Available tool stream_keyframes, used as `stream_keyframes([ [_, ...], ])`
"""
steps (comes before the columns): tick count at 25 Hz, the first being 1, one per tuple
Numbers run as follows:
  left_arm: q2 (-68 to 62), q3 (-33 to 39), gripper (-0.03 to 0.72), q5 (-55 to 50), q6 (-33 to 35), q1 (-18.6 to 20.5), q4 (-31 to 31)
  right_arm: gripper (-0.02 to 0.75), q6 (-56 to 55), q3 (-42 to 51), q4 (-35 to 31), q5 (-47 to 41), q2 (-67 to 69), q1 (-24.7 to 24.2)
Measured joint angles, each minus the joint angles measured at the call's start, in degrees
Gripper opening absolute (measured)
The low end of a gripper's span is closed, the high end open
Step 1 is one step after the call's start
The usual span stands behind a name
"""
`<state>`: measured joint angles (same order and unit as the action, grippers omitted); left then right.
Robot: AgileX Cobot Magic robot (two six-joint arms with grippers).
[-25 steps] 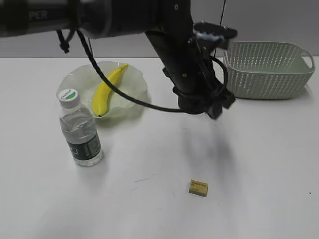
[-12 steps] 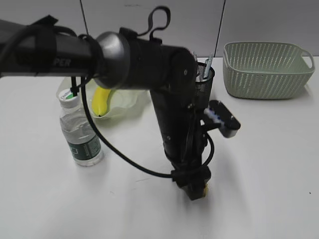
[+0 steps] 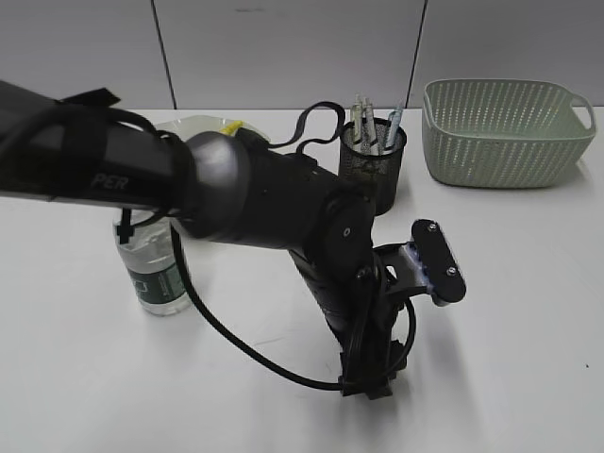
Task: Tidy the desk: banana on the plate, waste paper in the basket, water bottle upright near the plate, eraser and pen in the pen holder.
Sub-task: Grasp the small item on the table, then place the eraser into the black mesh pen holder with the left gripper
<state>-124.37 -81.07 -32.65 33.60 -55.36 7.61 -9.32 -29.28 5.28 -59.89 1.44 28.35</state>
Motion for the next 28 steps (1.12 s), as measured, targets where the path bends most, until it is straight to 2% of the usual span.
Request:
stream_keyframes([
  [3,0.00,0.00,0.393,0.34,0.00,0.00,-0.65,0.276,0.00,0.00,0.04,0.00,0.00,0.00],
  [6,0.00,0.00,0.180,-0.57,0.00,0.00,-0.83,0.276,0.00,0.00,0.17,0.00,0.00,0.00],
  [11,1.77,0.34,0.185,-0.35,-0.12,0.00,-1.11,0.276,0.00,0.00,0.17,0.00,0.00,0.00],
  [13,4.66,0.58,0.185,3.91,-0.54,0.62,-1.11,0.276,0.00,0.00,0.17,0.05,0.00,0.00],
  [15,8.67,0.58,0.185,12.48,-1.72,2.30,-0.43,0.276,0.00,0.00,0.17,0.05,0.00,0.00],
  [17,11.91,0.34,0.185,24.05,-2.58,4.92,2.26,0.276,0.00,0.00,0.17,0.05,0.00,0.00],
  [20,12.77,-2.23,0.185,35.30,-3.08,8.64,8.04,0.276,0.00,0.00,0.17,0.05,0.00,0.00],
  [25,7.73,-9.07,0.185,37.52,-3.24,13.37,16.80,0.276,0.00,0.00,0.23,0.05,0.00,0.00],
  [28,3.96,-12.75,0.185,34.88,-3.32,14.45,21.98,0.276,0.00,0.00,0.23,0.01,0.00,0.00],
])
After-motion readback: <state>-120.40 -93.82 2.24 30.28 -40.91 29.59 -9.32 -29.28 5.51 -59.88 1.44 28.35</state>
